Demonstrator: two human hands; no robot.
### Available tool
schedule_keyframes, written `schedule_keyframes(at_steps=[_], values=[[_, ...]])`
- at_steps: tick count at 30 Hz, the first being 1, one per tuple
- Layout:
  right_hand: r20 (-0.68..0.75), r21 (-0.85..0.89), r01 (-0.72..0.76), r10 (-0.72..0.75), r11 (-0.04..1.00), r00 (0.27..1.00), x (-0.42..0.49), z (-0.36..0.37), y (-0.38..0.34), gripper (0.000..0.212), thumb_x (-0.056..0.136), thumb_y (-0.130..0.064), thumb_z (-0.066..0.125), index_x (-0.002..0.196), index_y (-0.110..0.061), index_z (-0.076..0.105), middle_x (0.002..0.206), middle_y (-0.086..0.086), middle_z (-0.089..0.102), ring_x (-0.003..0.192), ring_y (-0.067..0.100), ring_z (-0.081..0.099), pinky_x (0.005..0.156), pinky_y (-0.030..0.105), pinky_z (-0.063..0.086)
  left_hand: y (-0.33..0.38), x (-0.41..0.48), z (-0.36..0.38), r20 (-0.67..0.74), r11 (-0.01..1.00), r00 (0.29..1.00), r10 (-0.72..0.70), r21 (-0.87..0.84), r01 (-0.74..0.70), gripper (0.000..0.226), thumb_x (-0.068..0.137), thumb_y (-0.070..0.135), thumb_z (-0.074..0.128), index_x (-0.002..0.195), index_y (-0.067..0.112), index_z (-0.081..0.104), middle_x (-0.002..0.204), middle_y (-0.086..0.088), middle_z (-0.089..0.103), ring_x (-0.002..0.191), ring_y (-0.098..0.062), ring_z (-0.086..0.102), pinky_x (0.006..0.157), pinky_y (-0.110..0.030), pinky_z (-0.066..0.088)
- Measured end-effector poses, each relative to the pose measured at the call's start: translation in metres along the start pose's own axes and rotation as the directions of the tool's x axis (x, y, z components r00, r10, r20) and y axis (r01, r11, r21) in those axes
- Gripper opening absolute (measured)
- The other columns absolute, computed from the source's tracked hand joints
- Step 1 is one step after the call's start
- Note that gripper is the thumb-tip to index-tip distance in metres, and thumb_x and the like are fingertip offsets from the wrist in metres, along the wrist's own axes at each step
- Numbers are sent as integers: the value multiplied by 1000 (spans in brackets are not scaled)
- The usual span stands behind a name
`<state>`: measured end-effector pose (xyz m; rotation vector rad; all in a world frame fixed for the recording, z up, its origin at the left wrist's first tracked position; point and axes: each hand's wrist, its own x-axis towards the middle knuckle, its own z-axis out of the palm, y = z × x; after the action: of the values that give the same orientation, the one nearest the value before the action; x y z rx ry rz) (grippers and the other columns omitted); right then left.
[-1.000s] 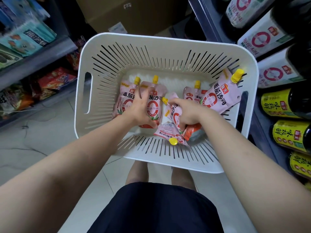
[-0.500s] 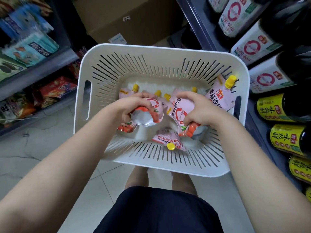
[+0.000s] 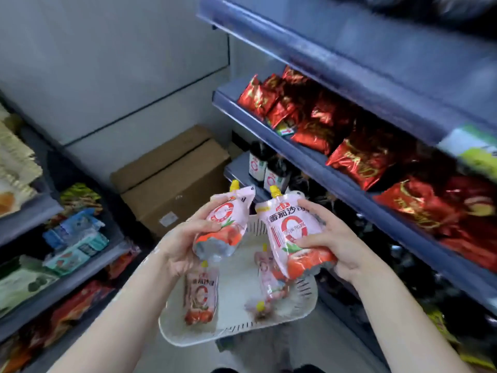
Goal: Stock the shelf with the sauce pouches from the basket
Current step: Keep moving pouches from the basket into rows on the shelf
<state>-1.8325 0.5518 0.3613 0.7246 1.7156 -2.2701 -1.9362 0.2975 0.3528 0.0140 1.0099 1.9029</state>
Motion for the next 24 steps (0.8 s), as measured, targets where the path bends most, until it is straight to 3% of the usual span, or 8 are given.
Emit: schedule_keyframes(at_steps=[5,9,11,14,17,19,20,24], values=[[-178,244,195,-154,950,972,-91,11,-51,68,58,-8,77,123,-21,64,112,14,72,82,28,72,61,32,58,54,-26,69,182,980,981,70,172,-102,95,40,14,92,129,15,60,125,-7,62,93,-23,67,72,-31,58],[-288,254,335,-260,907,922,-169,11,-84,65,64,-9,76,126,-5,58,111,14,68,78,22,68,60,26,56,71,-37,146,345,941,938,38,303,-149,100,35,13,94,128,18,60,123,-12,64,98,-29,66,75,-35,58],[-349,282,395,-290,874,891,-214,4,-96,51,61,-8,73,111,-3,63,96,8,72,73,17,68,60,24,54,69,-43,191,420,933,907,14,321,-163,94,31,12,94,121,20,65,118,-12,67,94,-28,68,71,-34,59],[-453,320,478,-310,818,836,-284,-15,-110,24,65,-5,66,84,-15,57,71,-2,69,58,10,65,52,20,50,57,-51,262,540,925,841,-33,335,-178,84,32,10,93,112,21,70,112,-12,70,88,-26,71,69,-31,58],[-607,300,563,-301,770,736,-355,-46,-112,29,82,2,64,105,-15,57,75,-2,64,59,12,64,51,22,48,29,-59,337,640,906,763,-88,370,-206,88,35,10,93,118,20,66,118,-12,67,95,-27,70,73,-33,58],[-684,282,614,-294,737,667,-405,-71,-106,53,83,1,65,133,-4,49,76,1,62,64,15,62,57,26,48,0,-65,387,696,907,708,-121,367,-205,90,36,10,92,121,19,64,122,-14,66,98,-30,69,74,-35,58],[-713,267,640,-299,721,635,-431,-85,-102,58,81,1,66,135,-1,48,75,1,62,65,15,62,57,26,48,-17,-67,411,720,908,680,-139,367,-203,90,37,9,91,122,19,64,123,-15,65,99,-31,68,75,-35,58],[-770,155,702,-361,695,527,-537,-145,-66,20,77,-4,66,94,-14,64,79,0,72,60,11,69,48,22,53,-107,-83,507,772,884,606,-192,404,-235,85,44,-4,78,125,18,61,120,-14,65,97,-30,68,71,-34,58]])
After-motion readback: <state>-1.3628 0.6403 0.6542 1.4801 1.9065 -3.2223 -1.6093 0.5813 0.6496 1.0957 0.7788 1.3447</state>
